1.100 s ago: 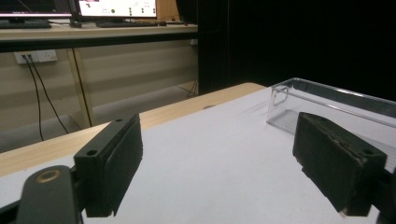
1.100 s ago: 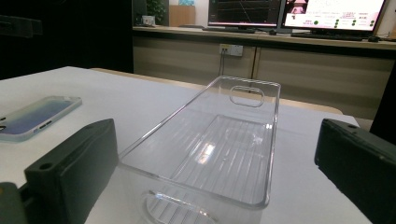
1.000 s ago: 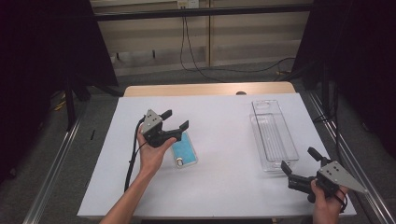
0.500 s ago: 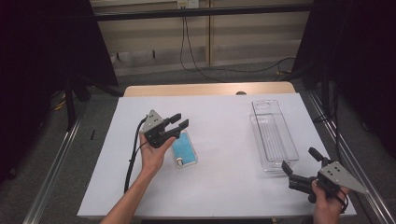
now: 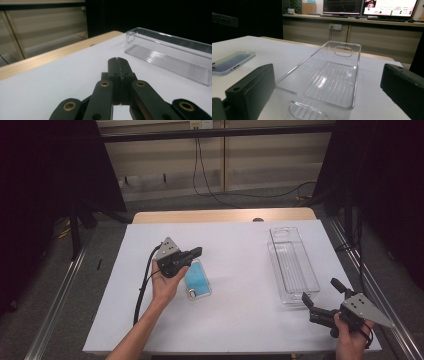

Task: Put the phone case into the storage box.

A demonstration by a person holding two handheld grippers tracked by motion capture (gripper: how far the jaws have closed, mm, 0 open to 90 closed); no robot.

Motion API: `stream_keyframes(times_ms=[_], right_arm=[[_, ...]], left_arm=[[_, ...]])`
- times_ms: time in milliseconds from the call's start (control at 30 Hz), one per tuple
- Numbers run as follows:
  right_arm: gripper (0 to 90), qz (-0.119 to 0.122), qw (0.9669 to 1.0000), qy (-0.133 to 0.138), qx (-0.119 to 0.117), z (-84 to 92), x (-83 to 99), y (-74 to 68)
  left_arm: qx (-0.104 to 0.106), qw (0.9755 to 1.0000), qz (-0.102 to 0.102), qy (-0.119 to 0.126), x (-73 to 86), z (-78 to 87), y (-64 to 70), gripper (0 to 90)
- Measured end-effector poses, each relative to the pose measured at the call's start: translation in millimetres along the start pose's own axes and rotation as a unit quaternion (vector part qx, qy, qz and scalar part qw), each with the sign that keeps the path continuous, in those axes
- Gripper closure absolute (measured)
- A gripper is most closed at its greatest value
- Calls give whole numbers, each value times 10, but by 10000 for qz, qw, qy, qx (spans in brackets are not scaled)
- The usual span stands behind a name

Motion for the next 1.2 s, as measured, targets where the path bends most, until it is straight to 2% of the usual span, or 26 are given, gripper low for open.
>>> stream_keyframes(times_ms=[233, 400, 500, 633, 800, 1200], right_arm=[[0, -12, 10000, 7, 8, 8, -1, 7], [0, -19, 10000, 12, 13, 10, -1, 9], [0, -16, 10000, 5, 10, 8, 1, 8], [0, -11, 10000, 1, 5, 8, 1, 6], [0, -11, 10000, 0, 7, 8, 2, 7], [0, -23, 10000, 4, 19, 11, 1, 10]], left_arm=[[113, 9991, 47, -399, 24, -99, 1, 900], [94, 9981, 76, -596, 4, -120, -50, 900], [66, 9969, 53, -777, 21, -140, -85, 900], [75, 9955, 130, -939, 61, -166, -130, 900], [84, 9921, 186, -1239, 131, -226, -178, 900], [138, 9817, 111, -1894, 175, -409, -207, 900]])
Point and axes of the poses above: each handheld gripper's, and its own axes: z roughly backward along the jaws, x roughly out of its underside, y roughly to its right, the point moved 8 cm from there along -z, roughly forward along the jaws, and after that the axes turned 2 degrees about -x, right-handed, at the moved point
